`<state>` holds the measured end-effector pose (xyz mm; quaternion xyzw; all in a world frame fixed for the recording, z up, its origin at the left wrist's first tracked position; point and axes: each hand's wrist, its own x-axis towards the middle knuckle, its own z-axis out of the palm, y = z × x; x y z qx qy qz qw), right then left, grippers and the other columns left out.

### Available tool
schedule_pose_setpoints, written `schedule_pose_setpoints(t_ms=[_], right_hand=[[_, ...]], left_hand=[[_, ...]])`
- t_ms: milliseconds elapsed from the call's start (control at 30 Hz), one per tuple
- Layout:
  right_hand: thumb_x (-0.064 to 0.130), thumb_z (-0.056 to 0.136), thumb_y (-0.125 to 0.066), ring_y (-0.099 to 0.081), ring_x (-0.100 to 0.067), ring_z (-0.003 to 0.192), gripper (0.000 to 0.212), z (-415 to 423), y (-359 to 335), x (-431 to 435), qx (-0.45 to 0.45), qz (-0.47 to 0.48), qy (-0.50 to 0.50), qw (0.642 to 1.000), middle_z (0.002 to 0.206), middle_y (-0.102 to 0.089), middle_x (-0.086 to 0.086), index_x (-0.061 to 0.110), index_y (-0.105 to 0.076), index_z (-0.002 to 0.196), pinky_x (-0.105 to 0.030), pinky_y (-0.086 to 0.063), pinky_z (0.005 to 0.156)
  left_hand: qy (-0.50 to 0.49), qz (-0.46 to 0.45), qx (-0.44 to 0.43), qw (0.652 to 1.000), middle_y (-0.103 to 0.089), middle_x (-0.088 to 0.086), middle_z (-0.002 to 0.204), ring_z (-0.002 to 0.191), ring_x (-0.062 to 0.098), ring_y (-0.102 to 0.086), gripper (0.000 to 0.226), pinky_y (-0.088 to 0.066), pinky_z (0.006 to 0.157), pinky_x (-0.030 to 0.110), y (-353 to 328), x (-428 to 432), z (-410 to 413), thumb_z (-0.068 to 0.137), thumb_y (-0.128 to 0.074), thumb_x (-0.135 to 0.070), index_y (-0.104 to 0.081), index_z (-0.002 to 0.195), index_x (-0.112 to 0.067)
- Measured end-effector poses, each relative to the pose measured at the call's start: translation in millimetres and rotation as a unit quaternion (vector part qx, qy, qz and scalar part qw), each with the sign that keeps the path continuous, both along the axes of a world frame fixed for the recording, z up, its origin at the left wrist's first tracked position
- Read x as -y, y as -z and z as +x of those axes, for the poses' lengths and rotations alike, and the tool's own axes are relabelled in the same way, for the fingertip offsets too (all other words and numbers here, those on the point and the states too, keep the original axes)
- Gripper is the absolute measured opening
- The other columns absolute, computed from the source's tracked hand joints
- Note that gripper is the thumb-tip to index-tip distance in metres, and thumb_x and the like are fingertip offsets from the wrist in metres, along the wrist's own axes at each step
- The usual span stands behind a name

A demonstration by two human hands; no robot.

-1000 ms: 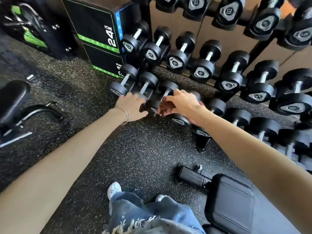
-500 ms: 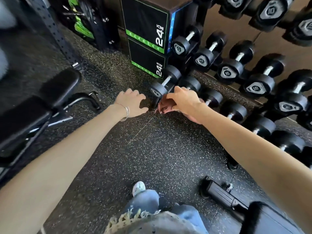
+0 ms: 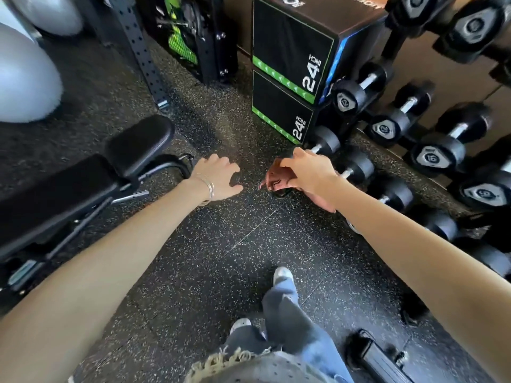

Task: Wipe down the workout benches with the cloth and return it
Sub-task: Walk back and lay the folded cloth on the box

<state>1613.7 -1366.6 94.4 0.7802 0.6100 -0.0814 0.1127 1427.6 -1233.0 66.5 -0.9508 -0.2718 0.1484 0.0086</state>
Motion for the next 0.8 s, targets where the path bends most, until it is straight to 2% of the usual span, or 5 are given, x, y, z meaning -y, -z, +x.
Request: schedule_pose_setpoints(t_ms=[167, 433, 800], right_hand=[[0.035, 0.086, -0.064, -0.050, -0.029, 0.110, 0.050, 46, 10, -43, -0.014, -0.016, -0.008, 1.000, 0.115, -0.047, -0.007, 0.031, -0.043, 0.132, -0.040, -0.047, 0.080], [0.036, 0.086, -0.065, -0.049, -0.028, 0.112, 0.049, 152, 3, -134, -0.011, -0.007, -0.029, 0.999, 0.114, -0.047, -0.008, 0.030, -0.046, 0.130, -0.036, -0.042, 0.073], [0.037, 0.087, -0.063, -0.047, -0.028, 0.114, 0.047, 212, 30, -265, -0.002, -0.012, -0.039, 0.999, 0.118, -0.046, -0.007, 0.031, -0.045, 0.130, -0.040, -0.047, 0.083]], left_hand=[[-0.014, 0.001, -0.005, 1.000, -0.046, 0.007, 0.137, 0.125, 0.030, -0.040, 0.060, -0.037, 0.100, 0.045, 9, -45, 44, 0.088, -0.038, -0.059, -0.039, 0.137, -0.026], [-0.019, 0.011, 0.012, 1.000, -0.046, 0.007, 0.136, 0.123, 0.028, -0.041, 0.059, -0.040, 0.099, 0.044, 2, -113, 148, 0.089, -0.038, -0.057, -0.037, 0.138, -0.025], [-0.032, -0.003, 0.006, 0.999, -0.042, 0.006, 0.140, 0.126, 0.028, -0.039, 0.059, -0.036, 0.101, 0.044, 25, -239, 202, 0.088, -0.039, -0.057, -0.037, 0.138, -0.026]])
